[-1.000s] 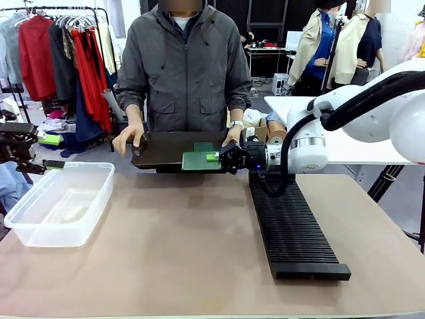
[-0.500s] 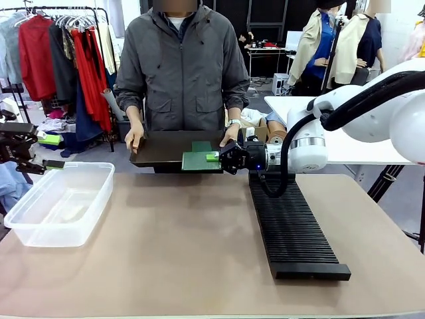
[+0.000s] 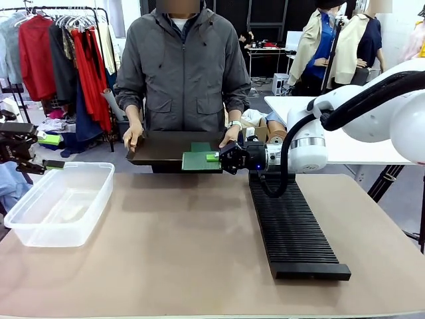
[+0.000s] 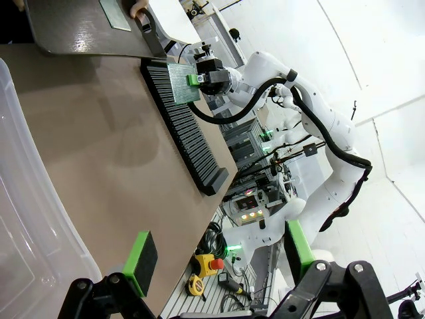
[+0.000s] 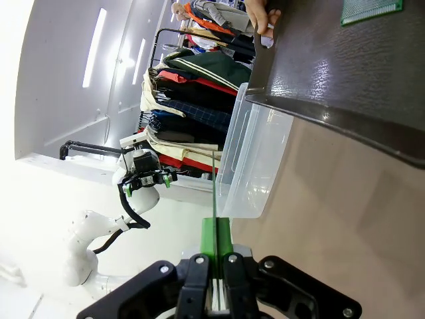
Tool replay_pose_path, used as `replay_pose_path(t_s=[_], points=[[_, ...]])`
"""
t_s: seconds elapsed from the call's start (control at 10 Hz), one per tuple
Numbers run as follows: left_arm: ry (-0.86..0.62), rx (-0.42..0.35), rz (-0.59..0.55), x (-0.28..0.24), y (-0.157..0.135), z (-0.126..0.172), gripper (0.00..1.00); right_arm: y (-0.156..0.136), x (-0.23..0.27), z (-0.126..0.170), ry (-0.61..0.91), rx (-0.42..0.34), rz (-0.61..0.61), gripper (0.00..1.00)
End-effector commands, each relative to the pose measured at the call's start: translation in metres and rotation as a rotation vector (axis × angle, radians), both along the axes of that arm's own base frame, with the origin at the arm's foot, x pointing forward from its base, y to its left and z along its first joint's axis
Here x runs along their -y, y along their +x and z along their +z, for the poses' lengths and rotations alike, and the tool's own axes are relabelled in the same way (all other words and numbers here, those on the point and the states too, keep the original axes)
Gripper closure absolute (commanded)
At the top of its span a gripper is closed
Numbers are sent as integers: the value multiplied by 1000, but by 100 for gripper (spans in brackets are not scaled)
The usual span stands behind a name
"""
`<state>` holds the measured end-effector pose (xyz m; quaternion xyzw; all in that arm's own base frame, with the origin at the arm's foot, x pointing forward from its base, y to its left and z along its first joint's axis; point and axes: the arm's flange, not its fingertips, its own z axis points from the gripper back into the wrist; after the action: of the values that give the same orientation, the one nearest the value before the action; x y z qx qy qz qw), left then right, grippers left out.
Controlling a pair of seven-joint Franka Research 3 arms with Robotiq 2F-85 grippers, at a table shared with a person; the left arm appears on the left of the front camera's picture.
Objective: Sort PCBs into racks and boxes based on the side picked up.
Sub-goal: If the short side of the Blank PCB is picked up, insert it into the PCB Rack ; if the long side is picked up, place it in the Organizing box.
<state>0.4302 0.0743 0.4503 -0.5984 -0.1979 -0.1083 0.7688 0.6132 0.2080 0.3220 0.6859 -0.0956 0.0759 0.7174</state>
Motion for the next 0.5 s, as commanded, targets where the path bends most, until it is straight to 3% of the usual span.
replay_pose_path(t_s=[0.0, 0.1, 0.2, 0.4], points=[[-9, -9, 0, -1, -1, 3, 0, -1, -1, 0, -2, 0, -2, 100], [-9, -9, 0, -1, -1, 3, 0, 0, 0, 0, 0, 0, 0, 100], [-9, -9, 0, -1, -1, 3, 0, -5, 13, 4, 7, 97, 4, 100], [-9, -9, 0, -1, -1, 3, 0, -9, 41, 18, 19, 166, 2, 100]])
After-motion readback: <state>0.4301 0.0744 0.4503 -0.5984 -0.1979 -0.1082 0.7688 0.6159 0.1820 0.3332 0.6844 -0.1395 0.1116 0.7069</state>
